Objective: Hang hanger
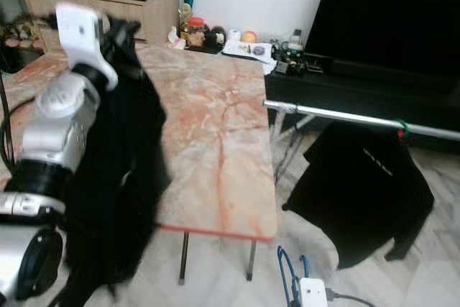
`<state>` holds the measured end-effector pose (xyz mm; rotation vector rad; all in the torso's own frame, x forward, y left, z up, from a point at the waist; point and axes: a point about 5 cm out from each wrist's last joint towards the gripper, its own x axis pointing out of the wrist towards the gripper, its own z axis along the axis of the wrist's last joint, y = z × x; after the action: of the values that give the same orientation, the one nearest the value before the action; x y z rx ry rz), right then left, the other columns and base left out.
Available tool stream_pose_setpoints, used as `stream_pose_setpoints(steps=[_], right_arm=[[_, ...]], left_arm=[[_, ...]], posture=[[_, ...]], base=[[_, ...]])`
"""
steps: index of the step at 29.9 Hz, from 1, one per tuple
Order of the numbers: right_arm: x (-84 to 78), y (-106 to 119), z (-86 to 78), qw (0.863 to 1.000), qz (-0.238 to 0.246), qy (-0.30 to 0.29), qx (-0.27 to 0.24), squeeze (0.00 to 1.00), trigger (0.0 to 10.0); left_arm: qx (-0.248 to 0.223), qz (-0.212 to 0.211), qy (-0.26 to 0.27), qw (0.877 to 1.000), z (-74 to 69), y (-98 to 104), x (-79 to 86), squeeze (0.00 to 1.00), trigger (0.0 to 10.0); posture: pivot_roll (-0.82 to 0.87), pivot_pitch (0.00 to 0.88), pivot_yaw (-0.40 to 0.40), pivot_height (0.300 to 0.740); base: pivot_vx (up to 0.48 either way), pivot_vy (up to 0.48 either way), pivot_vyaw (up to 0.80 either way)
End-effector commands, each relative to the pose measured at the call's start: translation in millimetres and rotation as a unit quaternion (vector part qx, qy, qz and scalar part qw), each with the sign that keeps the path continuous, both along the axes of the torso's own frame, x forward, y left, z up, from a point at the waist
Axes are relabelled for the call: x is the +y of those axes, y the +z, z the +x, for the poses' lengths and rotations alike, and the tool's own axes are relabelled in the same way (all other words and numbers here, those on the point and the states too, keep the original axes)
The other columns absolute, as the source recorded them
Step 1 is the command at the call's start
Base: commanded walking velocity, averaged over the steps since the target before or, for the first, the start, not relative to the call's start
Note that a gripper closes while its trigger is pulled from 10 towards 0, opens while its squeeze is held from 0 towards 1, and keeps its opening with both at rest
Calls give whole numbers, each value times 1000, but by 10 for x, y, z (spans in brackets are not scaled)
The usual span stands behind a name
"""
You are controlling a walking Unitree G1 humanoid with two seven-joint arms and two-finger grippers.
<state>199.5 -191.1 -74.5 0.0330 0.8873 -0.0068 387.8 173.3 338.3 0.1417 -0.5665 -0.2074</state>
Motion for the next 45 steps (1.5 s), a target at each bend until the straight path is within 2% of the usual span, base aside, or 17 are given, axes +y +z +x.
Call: stream_pose_setpoints(steps=[1,7,16,18,20,24,25,26,28,29,34,35,36,37,41,45], right_arm=[[-16,8,11,1000,-3,3,0,0,10000],[-16,10,15,1000,-7,11,2,0,10000],[-11,6,11,1000,-9,17,4,0,10000],[-7,2,4,1000,-9,17,4,0,10000],[-7,2,3,1000,-9,17,4,0,10000],[-4,-6,-10,1000,-8,15,6,0,10000],[-4,-9,-16,1000,-8,14,6,0,10000],[-6,-10,-19,1000,-7,14,7,0,10000],[-7,-12,-23,1000,-8,14,7,0,10000],[-10,-14,-27,1000,-8,14,8,0,10000],[-15,-18,-35,1000,-9,18,11,0,10000],[-16,-18,-36,1000,-9,18,11,0,10000],[-16,-18,-37,1000,-9,18,11,0,10000],[-17,-19,-38,1000,-9,19,11,0,10000],[-22,-18,-39,1000,-9,19,11,0,10000],[-23,-17,-36,1000,-10,20,11,0,10000]], left_arm=[[-14,7,-5,1000,3,86,-48,0,10000],[-17,13,-6,1000,55,134,-108,0,10000],[-29,16,2,999,53,183,-18,0,10000],[-15,3,2,1000,39,60,61,0,10000],[-13,2,2,1000,38,41,66,0,10000],[41,21,1,999,9,-343,96,0,10000],[70,9,-9,997,-55,-575,121,0,10000],[84,5,-11,996,-99,-692,135,0,10000],[101,0,-12,995,-158,-821,156,0,10000],[120,-11,-9,993,-245,-972,197,0,10000],[169,-36,14,985,-512,-1364,317,0,10000],[180,-34,17,983,-581,-1436,331,502,10000],[189,-31,19,981,-638,-1489,342,867,10000],[196,-32,22,980,-693,-1539,355,1000,10000],[211,-44,22,976,-879,-1593,369,1000,10000],[219,-34,14,975,-1019,-1595,364,1000,10000]], posture=[[212,0,-98,740],[211,0,-98,740],[219,0,-97,740],[218,0,-95,740],[218,0,-95,740],[210,0,-89,740],[209,0,-89,740],[208,0,-90,740],[209,0,-90,740],[210,0,-90,740],[214,0,-93,740],[214,0,-93,740],[213,0,-92,740],[212,0,-91,740],[216,0,-90,740],[216,0,-89,740]], base=[[480,0,0],[480,0,0],[480,0,0],[480,0,0],[480,0,0],[209,0,0],[0,0,0],[0,0,0],[0,0,0],[0,0,0],[0,0,0],[0,0,0],[0,0,0],[0,0,0],[0,0,0],[0,0,0]])
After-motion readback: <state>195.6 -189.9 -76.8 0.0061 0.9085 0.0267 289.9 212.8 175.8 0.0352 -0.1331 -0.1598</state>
